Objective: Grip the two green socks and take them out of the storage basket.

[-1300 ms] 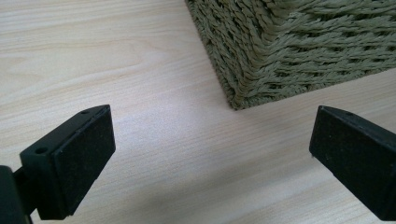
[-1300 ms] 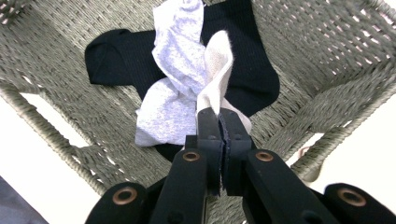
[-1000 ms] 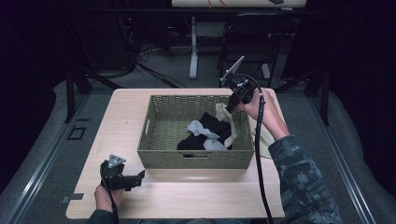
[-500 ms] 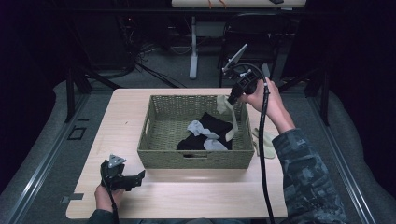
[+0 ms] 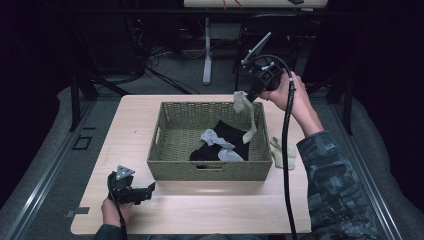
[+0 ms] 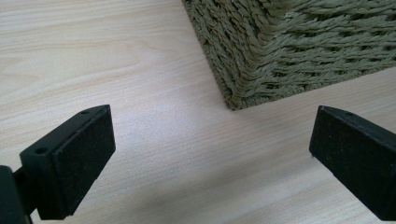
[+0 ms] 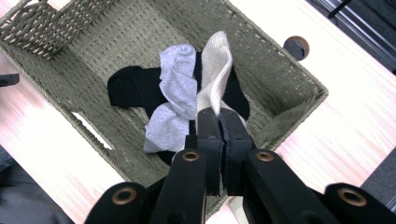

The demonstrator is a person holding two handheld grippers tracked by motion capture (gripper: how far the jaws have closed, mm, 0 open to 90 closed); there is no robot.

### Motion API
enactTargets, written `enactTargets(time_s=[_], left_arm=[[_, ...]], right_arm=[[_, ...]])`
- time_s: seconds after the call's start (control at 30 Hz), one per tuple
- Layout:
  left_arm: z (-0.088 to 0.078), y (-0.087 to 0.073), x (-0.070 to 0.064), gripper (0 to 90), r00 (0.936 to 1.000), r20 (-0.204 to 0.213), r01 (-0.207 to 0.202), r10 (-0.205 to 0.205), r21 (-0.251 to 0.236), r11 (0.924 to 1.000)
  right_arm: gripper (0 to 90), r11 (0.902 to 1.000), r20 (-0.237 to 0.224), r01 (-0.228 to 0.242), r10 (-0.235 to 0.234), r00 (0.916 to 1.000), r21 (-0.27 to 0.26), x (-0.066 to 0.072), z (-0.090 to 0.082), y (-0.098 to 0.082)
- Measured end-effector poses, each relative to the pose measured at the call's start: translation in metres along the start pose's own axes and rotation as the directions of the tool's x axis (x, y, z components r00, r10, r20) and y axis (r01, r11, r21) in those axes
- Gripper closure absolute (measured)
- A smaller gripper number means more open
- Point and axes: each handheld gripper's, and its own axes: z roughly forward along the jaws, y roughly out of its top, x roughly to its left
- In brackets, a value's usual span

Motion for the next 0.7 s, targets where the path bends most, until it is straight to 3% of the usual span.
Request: enactTargets(time_s=[0.4,0.7], left_arm=[[0.0,0.0,0.0,0.1,1.0,0.0,0.0,0.0,-0.003,1.0],[0.0,0.0,0.0,0.1,1.0,0.0,0.0,0.0,-0.004,1.0]], right_arm=[[88.7,0.9985,0.024,-0.025,0.027,0.9994,-0.048,-0.015,-0.032,-0.008],[88.7,0.9932,0.053,-0.087,0.091,0.9944,-0.077,-0.039,-0.057,-0.035]])
